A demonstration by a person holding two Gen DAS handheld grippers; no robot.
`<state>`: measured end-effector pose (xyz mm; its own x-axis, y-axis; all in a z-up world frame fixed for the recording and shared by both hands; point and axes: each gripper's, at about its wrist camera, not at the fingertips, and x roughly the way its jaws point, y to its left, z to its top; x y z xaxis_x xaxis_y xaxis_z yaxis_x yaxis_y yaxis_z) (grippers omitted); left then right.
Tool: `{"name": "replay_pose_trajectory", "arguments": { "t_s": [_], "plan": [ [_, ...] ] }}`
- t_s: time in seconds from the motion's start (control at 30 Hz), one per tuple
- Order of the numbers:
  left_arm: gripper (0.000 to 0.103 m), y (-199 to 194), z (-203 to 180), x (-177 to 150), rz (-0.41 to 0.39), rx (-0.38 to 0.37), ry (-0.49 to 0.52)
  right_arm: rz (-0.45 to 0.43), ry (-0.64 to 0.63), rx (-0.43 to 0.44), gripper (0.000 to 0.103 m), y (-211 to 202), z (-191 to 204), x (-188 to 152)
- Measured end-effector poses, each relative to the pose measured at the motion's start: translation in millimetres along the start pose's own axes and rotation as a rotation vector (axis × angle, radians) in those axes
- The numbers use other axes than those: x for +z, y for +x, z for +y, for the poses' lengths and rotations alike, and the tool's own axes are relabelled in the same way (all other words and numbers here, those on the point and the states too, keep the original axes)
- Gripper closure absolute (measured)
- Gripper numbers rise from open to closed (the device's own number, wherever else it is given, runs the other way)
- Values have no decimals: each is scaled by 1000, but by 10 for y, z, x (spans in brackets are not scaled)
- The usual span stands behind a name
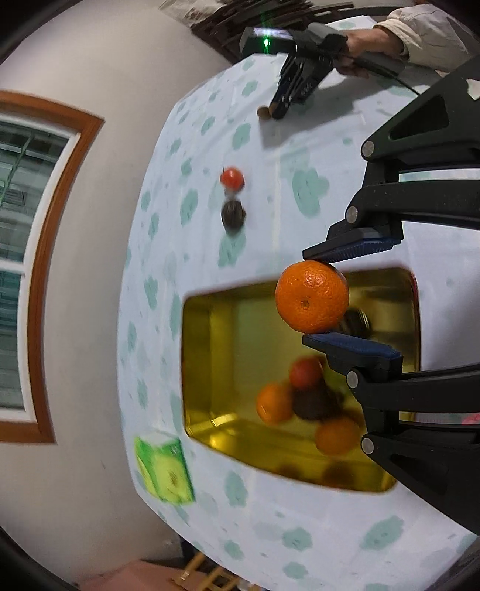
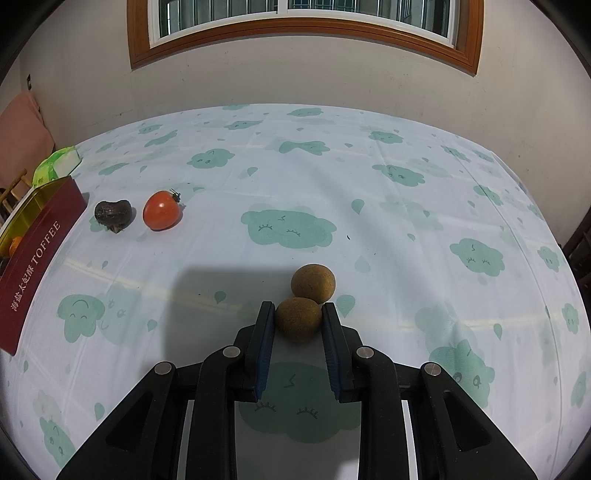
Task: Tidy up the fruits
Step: 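Grasp the mandarin with the left gripper and carry it into the gold tin, then open the left gripper to release the mandarin in the tin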
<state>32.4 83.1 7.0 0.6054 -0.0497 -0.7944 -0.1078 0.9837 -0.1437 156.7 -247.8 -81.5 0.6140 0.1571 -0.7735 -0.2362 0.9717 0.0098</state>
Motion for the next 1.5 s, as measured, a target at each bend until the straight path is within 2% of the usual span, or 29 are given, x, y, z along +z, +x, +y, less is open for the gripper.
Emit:
{"name": "replay_pose_trajectory", "arguments": {
  "t_s": [0.13,0.47,0.9,1.5],
  "plan": [
    [69,1,246,-74,18,53,-45,0,0,0,77,0,5,2],
    [69,176,554,-254,113,74,-103,0,-1,-1,77,-3,4,3],
    [69,268,738,-296,132,96,-137,0,-1,-1,77,-5,2,2],
    [67,286,711,-282,132,114,-101,0,0,0,77,-7,10,2]
  ]
}}
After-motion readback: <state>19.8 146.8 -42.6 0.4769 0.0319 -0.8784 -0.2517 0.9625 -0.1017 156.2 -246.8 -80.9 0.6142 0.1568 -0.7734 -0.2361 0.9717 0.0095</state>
